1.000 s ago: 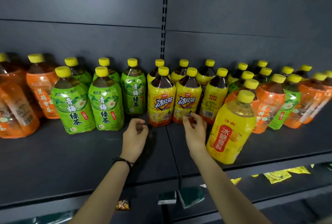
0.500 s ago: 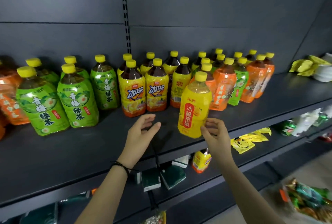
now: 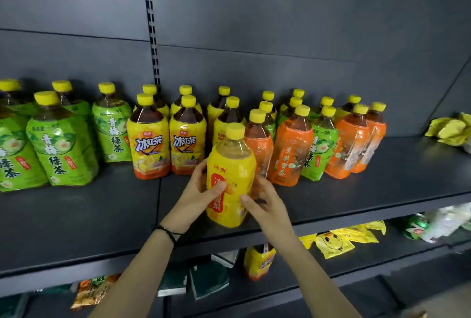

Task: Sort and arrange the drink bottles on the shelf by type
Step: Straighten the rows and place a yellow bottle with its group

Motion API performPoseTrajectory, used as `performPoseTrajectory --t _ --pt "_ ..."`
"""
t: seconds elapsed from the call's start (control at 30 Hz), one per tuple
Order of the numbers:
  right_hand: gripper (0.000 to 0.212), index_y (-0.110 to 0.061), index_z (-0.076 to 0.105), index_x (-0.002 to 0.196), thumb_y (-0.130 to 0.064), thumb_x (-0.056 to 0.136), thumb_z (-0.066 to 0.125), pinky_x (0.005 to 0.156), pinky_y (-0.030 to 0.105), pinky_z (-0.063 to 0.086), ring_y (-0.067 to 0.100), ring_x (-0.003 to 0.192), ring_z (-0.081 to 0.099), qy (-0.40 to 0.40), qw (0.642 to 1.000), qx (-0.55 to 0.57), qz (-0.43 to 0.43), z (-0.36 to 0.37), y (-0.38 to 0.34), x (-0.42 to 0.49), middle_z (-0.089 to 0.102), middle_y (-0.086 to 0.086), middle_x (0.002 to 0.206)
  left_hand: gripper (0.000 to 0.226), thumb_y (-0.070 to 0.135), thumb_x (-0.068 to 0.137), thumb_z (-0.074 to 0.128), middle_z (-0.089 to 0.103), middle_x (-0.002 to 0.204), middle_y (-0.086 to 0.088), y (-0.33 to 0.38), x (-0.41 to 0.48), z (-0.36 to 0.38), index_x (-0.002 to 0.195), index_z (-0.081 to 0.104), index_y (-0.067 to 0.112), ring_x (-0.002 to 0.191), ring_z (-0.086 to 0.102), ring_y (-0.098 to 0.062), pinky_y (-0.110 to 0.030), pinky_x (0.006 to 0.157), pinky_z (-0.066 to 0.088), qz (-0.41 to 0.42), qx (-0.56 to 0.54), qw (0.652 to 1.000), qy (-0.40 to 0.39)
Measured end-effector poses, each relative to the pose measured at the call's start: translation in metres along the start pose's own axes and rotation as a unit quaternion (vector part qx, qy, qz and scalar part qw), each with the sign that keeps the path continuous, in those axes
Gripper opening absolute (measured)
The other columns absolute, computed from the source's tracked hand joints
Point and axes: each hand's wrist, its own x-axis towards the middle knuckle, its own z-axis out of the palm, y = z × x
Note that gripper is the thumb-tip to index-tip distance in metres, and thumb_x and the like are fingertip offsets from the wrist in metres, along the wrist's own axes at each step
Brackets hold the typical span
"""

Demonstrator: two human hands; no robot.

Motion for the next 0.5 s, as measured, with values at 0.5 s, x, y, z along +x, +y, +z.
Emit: performPoseTrajectory --t 0.5 --pt "0.031 -0.036 0.056 0.11 -0.031 0.084 0.072 0.082 0.022 0.051 0.006 0.103 0.057 0.062 0.997 0.028 -0.026 -0.048 0.033 0.045 0.056 -0.006 0.118 0.089 0.069 0.035 0.083 0.066 0.109 0.008 -0.013 -0.013 0.042 0.111 0.045 0.045 0.096 0.068 -0.008 -0.024 0.068 0.056 0.06 -0.003 0.968 0.245"
